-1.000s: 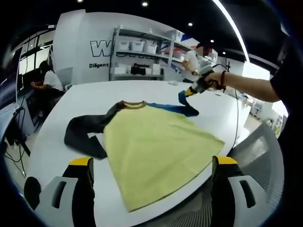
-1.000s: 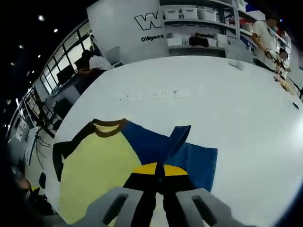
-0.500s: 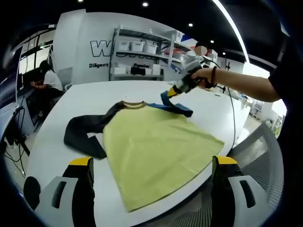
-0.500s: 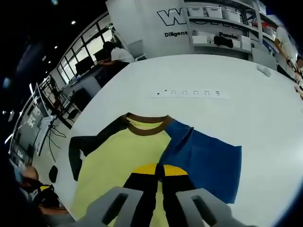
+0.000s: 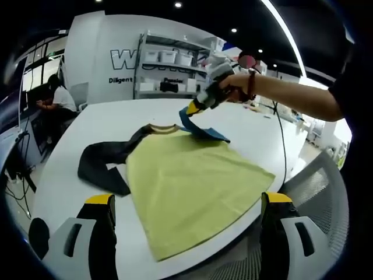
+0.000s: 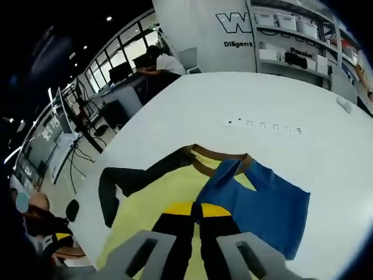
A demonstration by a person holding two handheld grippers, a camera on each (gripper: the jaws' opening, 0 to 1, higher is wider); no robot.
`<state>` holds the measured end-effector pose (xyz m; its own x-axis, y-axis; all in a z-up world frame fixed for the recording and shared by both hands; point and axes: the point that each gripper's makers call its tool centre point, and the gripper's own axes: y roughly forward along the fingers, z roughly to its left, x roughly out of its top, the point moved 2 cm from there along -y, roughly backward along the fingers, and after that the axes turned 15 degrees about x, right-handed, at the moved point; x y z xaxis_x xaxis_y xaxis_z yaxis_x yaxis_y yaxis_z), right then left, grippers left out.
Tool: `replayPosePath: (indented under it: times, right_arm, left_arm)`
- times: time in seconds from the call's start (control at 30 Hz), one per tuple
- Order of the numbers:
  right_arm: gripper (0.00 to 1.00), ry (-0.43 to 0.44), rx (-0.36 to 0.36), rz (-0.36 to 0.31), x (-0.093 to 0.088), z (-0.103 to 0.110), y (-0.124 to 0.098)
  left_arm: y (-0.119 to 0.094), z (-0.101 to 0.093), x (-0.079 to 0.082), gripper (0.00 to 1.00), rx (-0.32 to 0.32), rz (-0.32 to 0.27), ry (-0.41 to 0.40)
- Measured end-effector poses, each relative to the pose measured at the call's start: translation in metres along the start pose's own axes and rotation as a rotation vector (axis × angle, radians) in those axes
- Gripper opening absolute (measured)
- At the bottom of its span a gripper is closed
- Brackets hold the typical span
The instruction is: Fold the garment on the visible template until the final outline fits inside the template.
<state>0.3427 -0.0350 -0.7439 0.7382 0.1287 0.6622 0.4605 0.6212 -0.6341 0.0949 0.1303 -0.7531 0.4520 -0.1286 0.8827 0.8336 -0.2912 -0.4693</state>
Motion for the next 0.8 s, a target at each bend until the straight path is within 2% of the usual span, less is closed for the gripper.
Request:
replayPosePath:
  times: [0.47,0.8]
  right_arm:
    - [0.00,-0.123,0.062,0.063,-0.009,0.052,0.031]
    - [0.00,-0.178,0.081,0.112,-0.025,0.073,0.049]
  left_arm:
    - [0.000,0.000,0.000,0.99,0.001,0.001,-0.010]
    - [0.000,0.001,0.001,0.99,0.004,-0.002,-0.019]
